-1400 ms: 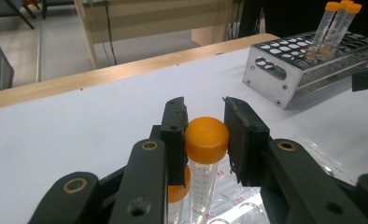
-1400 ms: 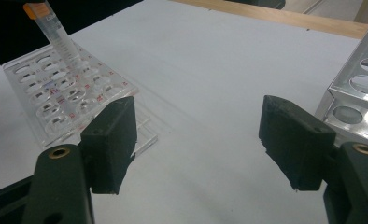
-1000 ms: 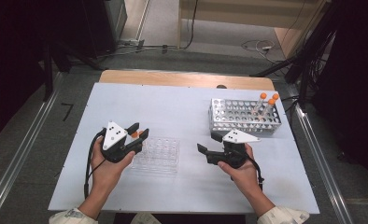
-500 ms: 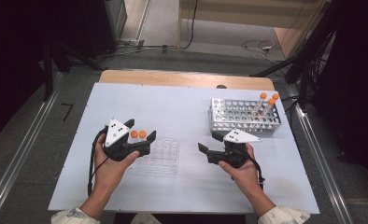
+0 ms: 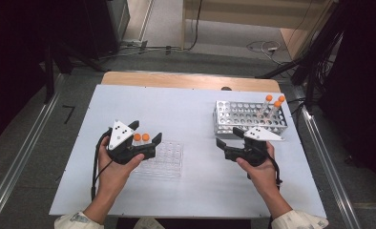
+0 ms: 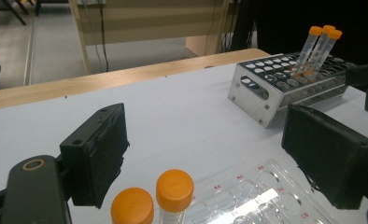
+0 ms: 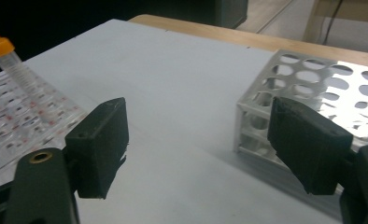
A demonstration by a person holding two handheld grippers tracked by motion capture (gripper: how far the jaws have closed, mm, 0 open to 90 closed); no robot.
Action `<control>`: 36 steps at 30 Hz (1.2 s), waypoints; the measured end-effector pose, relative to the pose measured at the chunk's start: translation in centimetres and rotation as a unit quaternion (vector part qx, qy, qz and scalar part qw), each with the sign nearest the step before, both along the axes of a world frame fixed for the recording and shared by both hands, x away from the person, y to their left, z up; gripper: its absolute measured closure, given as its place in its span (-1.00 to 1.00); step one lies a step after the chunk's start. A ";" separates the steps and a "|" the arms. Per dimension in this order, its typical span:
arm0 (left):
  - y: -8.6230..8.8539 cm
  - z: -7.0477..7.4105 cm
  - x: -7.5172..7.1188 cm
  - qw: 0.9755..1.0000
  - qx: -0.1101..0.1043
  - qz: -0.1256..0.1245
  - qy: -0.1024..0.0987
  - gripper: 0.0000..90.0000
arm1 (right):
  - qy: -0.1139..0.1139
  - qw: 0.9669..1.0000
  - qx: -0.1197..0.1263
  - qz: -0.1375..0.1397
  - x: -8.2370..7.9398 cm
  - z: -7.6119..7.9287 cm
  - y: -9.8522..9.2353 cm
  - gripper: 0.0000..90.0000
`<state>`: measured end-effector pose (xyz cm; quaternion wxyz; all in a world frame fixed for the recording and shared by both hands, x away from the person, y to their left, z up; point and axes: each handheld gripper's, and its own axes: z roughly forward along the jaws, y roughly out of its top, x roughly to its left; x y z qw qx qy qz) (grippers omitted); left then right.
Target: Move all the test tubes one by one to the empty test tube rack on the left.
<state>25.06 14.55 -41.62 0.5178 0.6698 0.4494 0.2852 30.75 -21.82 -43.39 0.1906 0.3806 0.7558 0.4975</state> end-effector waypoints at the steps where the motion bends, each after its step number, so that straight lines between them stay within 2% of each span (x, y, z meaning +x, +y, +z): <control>1: 0.0 0.0 0.0 1.000 0.000 0.000 0.000 -0.66 | -0.001 1.000 0.002 -0.007 0.2 0.1 -0.4 -0.58; 5: 0.1 0.0 0.0 1.000 -0.002 0.005 -0.005 -0.66 | -0.007 0.999 0.005 -0.038 0.9 0.7 -2.0 -0.63; 7: 0.1 0.1 -0.1 1.000 -0.004 0.008 -0.006 -0.68 | -0.018 0.998 -0.006 -0.058 1.4 0.9 -2.9 -0.65; 11: 0.2 0.1 0.0 1.000 -0.005 0.008 -0.008 -0.69 | -0.028 0.994 -0.019 -0.099 2.5 1.2 -4.9 -0.66; 15: 0.2 0.0 0.0 1.000 -0.006 0.010 -0.008 -0.69 | -0.032 0.991 -0.023 -0.128 3.2 1.3 -6.4 -0.66; 21: 0.1 -0.1 0.0 1.000 -0.005 0.008 -0.006 -0.68 | -0.031 0.985 -0.016 -0.171 4.4 1.1 -8.2 -0.65; 26: 0.3 -0.2 0.1 1.000 -0.008 0.007 -0.005 -0.69 | -0.035 0.979 -0.025 -0.198 5.4 0.8 -9.1 -0.64; 31: 0.3 -0.2 0.1 1.000 -0.009 0.005 -0.005 -0.69 | -0.029 0.974 -0.029 -0.223 6.4 0.0 -9.5 -0.62; 36: 0.3 -0.3 0.1 1.000 -0.011 0.005 -0.004 -0.69 | -0.037 0.970 -0.032 -0.237 7.1 -0.6 -9.7 -0.59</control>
